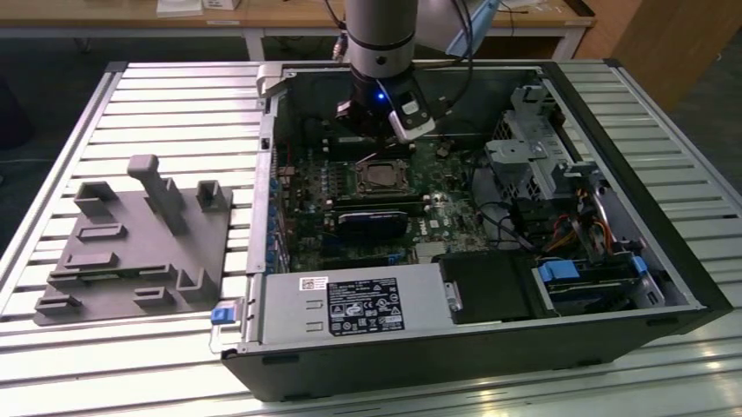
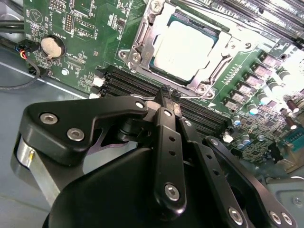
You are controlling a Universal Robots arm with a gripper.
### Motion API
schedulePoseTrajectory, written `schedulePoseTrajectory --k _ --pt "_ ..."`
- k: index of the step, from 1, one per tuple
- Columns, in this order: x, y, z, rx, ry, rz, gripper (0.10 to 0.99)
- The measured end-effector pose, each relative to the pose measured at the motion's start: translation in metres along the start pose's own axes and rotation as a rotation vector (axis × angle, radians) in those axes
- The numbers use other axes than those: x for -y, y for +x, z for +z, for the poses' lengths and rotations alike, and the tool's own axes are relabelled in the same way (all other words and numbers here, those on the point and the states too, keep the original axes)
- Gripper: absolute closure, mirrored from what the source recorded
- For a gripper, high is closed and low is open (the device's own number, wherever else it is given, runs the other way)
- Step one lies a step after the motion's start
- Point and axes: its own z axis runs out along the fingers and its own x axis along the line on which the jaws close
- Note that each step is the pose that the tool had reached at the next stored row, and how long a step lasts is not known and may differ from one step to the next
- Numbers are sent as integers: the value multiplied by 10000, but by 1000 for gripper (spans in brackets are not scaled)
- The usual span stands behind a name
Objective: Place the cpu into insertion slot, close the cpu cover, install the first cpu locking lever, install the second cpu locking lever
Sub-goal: 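Install the first cpu locking lever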
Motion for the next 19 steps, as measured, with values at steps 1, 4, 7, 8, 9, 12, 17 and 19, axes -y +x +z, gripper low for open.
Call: schedulePoseTrajectory --k 1,4,7,8,9,12,17,19 --pt "-1 0 1 0 0 -1 980" --pt "-3 0 4 1 -1 0 980" --pt "-8 2 11 0 2 0 980" --pt "-11 3 13 0 7 0 980" --pt "-14 3 16 1 11 0 980" --pt "-27 3 25 7 37 12 980" --pt "-55 -2 45 46 151 128 980" --pt "-64 0 51 60 227 145 980"
